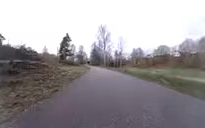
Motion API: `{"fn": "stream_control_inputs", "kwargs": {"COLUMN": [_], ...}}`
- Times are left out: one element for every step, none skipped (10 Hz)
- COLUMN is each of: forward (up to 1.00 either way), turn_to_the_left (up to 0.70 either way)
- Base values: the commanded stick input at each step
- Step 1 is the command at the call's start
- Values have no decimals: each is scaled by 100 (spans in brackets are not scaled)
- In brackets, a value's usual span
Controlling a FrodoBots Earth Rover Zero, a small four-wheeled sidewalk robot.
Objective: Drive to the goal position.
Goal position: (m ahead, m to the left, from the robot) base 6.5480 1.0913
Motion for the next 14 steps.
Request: {"fn": "stream_control_inputs", "kwargs": {"forward": [70, 70, 70, 70, 70, 70, 70, 70, 70, 70, 70, 70, 70, 70], "turn_to_the_left": [27, 27, 27, 0, 0, 0, 0, 0, 0, 0, 0, 0, 0, 0]}}
